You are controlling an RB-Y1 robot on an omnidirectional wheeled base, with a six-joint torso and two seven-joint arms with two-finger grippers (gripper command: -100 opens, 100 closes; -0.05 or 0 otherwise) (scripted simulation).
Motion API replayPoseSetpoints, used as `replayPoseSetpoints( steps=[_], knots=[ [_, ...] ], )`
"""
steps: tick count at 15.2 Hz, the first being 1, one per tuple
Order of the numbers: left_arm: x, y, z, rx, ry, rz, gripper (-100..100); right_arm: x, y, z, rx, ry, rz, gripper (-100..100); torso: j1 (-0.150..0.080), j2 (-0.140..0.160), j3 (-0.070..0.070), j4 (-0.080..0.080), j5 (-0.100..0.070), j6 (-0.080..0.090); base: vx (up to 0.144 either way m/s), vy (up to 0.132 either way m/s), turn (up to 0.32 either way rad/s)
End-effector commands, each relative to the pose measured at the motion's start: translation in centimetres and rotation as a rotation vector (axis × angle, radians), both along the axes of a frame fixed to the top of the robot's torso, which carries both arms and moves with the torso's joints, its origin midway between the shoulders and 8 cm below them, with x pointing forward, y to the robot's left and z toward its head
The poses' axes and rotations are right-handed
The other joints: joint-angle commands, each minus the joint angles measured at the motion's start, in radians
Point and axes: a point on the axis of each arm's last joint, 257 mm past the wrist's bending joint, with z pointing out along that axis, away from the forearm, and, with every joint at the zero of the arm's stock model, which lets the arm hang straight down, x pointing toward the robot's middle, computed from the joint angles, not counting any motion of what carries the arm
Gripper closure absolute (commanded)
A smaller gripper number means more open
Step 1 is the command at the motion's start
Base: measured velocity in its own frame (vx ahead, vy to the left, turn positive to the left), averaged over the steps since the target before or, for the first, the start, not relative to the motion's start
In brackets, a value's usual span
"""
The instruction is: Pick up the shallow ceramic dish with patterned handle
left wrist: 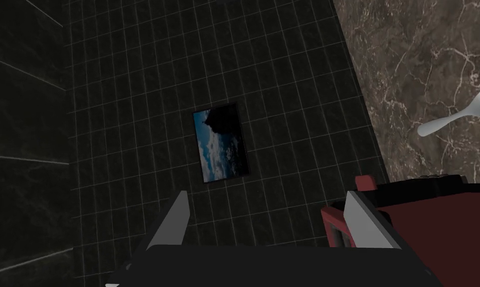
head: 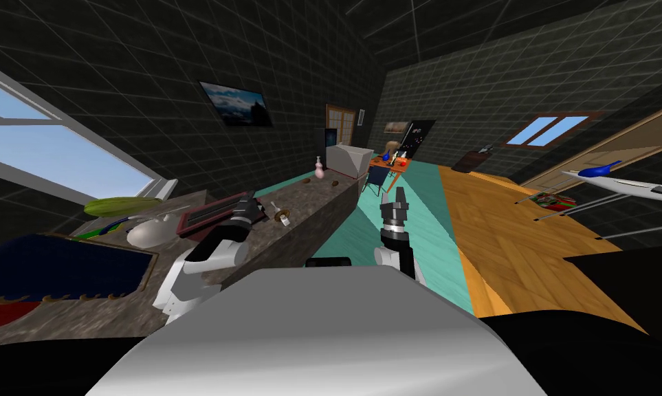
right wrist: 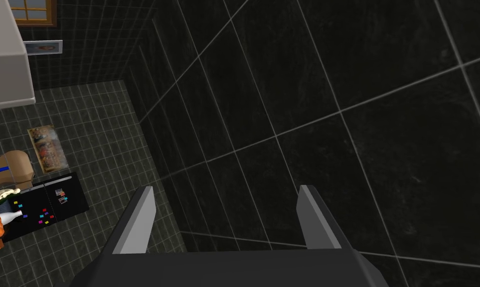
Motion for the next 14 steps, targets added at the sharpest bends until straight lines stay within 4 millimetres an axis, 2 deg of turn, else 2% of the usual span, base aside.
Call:
replayPoseSetpoints(
  steps=[1,12,14],
  knots=[
    [-0.3,1.0,-1.3,0.005,0.055,0.019,-100,0.0,0.0,0.0,0.000,0.000,0.000,0,0.000,0.000,0.000,0.000,0.000,0.000,0.054,-0.037,-0.010],
    [-1.6,3.6,-6.2,0.002,0.257,0.081,-100,0.0,0.0,0.0,0.000,0.000,0.000,0,0.000,0.000,0.000,0.000,0.000,0.000,0.046,-0.028,-0.006],
    [-2.1,4.4,-7.6,0.002,0.316,0.097,-100,0.0,0.0,0.0,0.000,0.000,0.000,0,0.000,0.001,0.000,0.000,0.000,0.000,0.040,-0.029,-0.011]
  ],
)
